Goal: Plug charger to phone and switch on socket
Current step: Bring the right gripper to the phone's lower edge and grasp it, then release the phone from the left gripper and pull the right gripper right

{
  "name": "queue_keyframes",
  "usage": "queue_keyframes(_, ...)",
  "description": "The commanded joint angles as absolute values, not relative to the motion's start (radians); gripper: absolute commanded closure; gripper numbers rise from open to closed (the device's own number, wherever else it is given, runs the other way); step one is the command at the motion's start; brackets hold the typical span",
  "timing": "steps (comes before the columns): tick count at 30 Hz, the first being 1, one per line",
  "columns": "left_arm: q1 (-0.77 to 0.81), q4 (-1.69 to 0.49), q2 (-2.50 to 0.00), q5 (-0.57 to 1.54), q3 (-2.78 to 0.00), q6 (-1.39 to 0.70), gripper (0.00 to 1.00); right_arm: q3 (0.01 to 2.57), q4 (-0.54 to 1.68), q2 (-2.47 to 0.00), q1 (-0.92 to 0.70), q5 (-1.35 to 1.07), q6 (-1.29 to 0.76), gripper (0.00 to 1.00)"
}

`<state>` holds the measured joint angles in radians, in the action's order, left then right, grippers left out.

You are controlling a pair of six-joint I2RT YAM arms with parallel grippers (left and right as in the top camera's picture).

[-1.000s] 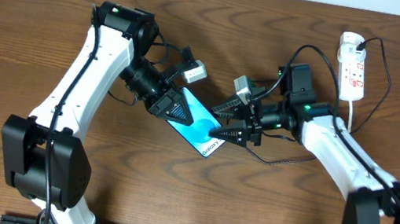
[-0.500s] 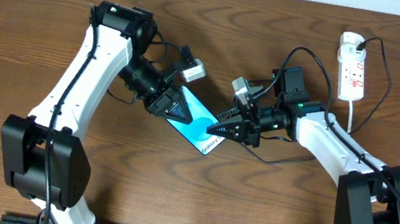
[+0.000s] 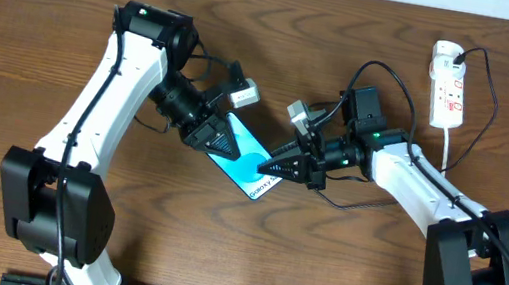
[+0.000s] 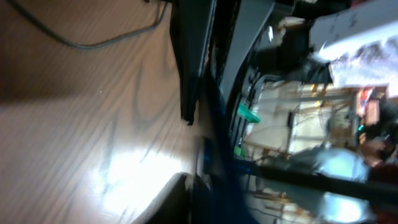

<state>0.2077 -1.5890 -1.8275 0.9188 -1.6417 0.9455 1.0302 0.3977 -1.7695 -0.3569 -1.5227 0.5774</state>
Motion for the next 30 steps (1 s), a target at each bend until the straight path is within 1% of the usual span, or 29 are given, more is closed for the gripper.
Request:
queue_keyframes(1, 0.204, -1.576, -1.830, 1.002, -1.665, 0.948, 0.45, 1.033, 0.397, -1.767, -0.392, -1.563, 0.581, 0.99)
queue_keyframes(2, 0.192, -1.569, -1.830, 1.003, -1.665, 0.932, 0.21, 1.033, 0.397, -1.767, -0.390, -1.563, 0.569, 0.99)
queue_keyframes(3, 0.180, -1.560, -1.830, 1.010, -1.665, 0.907, 0.15, 1.033, 0.397, -1.767, -0.386, -1.563, 0.553, 0.99)
queue_keyframes(4, 0.164, -1.547, -1.830, 1.023, -1.665, 0.876, 0.13, 1.033, 0.397, -1.767, -0.381, -1.563, 0.536, 0.99)
queue_keyframes(5, 0.142, -1.528, -1.829, 1.045, -1.665, 0.836, 0.02, 1.033, 0.397, -1.767, -0.375, -1.562, 0.522, 0.99)
queue_keyframes(8, 0.065, -1.489, -1.829, 1.143, -1.665, 0.757, 0.02, 1.033, 0.387, -1.767, -0.350, -1.562, 0.474, 0.99)
queue_keyframes(12, -0.069, -1.489, -1.829, 1.322, -1.665, 0.753, 0.02, 1.033, 0.339, -1.767, -0.299, -1.560, 0.342, 0.99)
queue_keyframes(15, -0.152, -1.503, -1.829, 1.353, -1.665, 0.754, 0.02, 1.033, 0.262, -1.767, -0.261, -1.560, 0.171, 0.99)
queue_keyframes(17, -0.180, -1.520, -1.829, 1.334, -1.663, 0.755, 0.02, 1.033, 0.178, -1.767, -0.242, -1.557, 0.008, 0.99)
queue_keyframes(19, -0.175, -1.520, -1.829, 1.265, -1.663, 0.754, 0.02, 1.033, 0.071, -1.767, -0.234, -1.493, -0.222, 0.99)
queue_keyframes(21, -0.160, -1.512, -1.829, 1.235, -1.659, 0.754, 0.02, 1.033, -0.009, -1.767, -0.235, -1.428, -0.408, 0.99)
queue_keyframes(24, -0.141, -1.459, -1.829, 1.171, -1.659, 0.742, 0.02, 1.033, -0.137, -1.767, -0.236, -1.381, -0.628, 0.99)
queue_keyframes(25, -0.136, -1.395, -1.829, 1.102, -1.659, 0.673, 0.02, 1.033, -0.215, -1.767, -0.234, -1.361, -0.755, 0.99)
queue_keyframes(30, -0.107, -1.102, -1.829, 0.647, -1.659, 0.255, 0.02, 1.033, -0.398, -1.767, -0.235, -1.332, -0.944, 0.99)
